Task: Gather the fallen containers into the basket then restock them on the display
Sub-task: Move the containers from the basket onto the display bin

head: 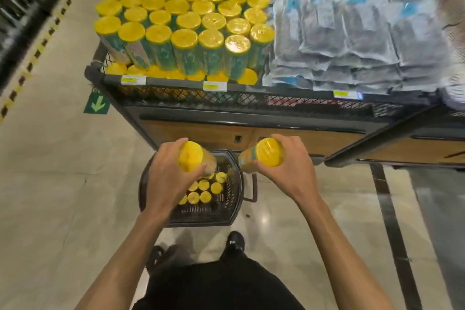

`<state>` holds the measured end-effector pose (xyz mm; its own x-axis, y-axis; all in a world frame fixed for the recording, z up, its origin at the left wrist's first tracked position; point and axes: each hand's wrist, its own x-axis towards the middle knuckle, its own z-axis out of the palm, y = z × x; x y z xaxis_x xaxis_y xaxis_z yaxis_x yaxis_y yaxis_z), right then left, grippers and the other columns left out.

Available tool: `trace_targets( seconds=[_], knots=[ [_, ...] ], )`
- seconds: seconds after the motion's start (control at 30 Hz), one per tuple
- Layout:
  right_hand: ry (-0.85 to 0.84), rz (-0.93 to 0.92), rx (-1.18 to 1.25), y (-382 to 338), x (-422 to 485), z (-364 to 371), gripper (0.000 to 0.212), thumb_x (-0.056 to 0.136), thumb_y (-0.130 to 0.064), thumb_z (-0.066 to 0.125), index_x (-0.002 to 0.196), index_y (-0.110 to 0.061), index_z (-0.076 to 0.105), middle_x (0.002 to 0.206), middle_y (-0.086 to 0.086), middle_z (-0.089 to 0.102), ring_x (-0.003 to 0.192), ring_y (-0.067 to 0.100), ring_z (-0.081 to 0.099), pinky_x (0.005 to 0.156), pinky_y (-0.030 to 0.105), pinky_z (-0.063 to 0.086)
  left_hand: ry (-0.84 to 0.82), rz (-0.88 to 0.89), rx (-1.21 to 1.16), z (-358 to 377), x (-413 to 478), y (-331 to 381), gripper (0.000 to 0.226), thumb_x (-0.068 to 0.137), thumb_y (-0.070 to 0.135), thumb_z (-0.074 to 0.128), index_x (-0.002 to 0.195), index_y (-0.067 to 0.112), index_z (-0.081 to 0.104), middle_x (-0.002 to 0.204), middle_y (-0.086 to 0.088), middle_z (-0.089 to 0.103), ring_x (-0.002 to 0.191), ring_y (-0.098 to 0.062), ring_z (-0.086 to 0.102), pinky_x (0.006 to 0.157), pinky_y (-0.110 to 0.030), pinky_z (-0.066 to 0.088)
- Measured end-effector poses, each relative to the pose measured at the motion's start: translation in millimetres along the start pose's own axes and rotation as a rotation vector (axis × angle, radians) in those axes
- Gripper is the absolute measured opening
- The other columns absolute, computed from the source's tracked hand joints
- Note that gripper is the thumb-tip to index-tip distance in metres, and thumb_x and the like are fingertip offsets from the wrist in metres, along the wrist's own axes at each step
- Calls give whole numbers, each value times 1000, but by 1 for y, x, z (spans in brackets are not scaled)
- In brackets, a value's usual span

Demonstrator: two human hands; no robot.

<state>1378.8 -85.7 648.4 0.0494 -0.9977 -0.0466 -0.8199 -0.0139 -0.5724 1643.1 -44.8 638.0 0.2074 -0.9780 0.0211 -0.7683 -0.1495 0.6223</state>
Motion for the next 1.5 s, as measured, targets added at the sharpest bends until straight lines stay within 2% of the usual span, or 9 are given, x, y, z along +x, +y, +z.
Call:
trace_targets(
  seconds=[0.13,0.33,0.73,0.83,1.03,1.27,1.37,1.5],
  knots=[
    [63,-20,51,21,6,-40,78,65,-55,82,131,-26,52,116,-7,53,108,11,50,85,26,42,24,21,-82,15,4,48,75,74,41,82,138,19,50,126,-2,54,113,-17,51,91,-33,45],
    [112,-45,92,44,21,-79,77,66,-51,83,132,-24,53,120,-6,56,111,13,48,86,25,38,39,101,-152,26,21,97,73,74,42,82,137,22,51,123,6,53,111,-8,48,92,-29,44],
    [42,-148,129,60,110,-129,81,68,-55,81,137,-24,53,124,-4,57,116,13,49,94,31,44,115,105,-82,34,99,157,71,73,40,83,135,21,54,128,1,57,117,-16,52,96,-34,45],
    [1,-192,140,62,147,-142,78,69,-56,81,135,-25,54,126,-4,57,117,13,50,93,31,44,156,88,-96,41,125,172,71,73,39,83,135,20,54,128,-1,57,116,-16,51,93,-30,42],
    [-45,-263,124,56,219,-160,70,66,-50,84,126,-24,59,115,-2,60,108,15,53,85,29,41,217,24,-120,50,175,198,71,73,40,82,135,20,55,129,-1,56,114,-12,49,89,-27,40],
    [-106,-336,147,33,292,-174,64,66,-48,84,122,-26,62,116,-2,60,110,16,53,83,28,39,233,-25,-84,40,228,217,80,67,59,77,135,23,54,129,3,55,119,-15,50,94,-32,43],
    [-111,-386,143,18,320,-175,63,67,-47,84,122,-24,62,116,0,61,109,16,54,83,29,40,244,-27,-45,36,250,220,75,73,51,78,137,21,53,132,2,54,122,-17,49,98,-33,42],
    [-153,-431,141,0,355,-170,68,67,-48,84,126,-24,61,120,-1,60,112,16,55,89,33,44,253,-61,-17,26,276,216,72,76,50,77,138,22,52,134,1,53,123,-19,49,99,-36,44]
  ],
)
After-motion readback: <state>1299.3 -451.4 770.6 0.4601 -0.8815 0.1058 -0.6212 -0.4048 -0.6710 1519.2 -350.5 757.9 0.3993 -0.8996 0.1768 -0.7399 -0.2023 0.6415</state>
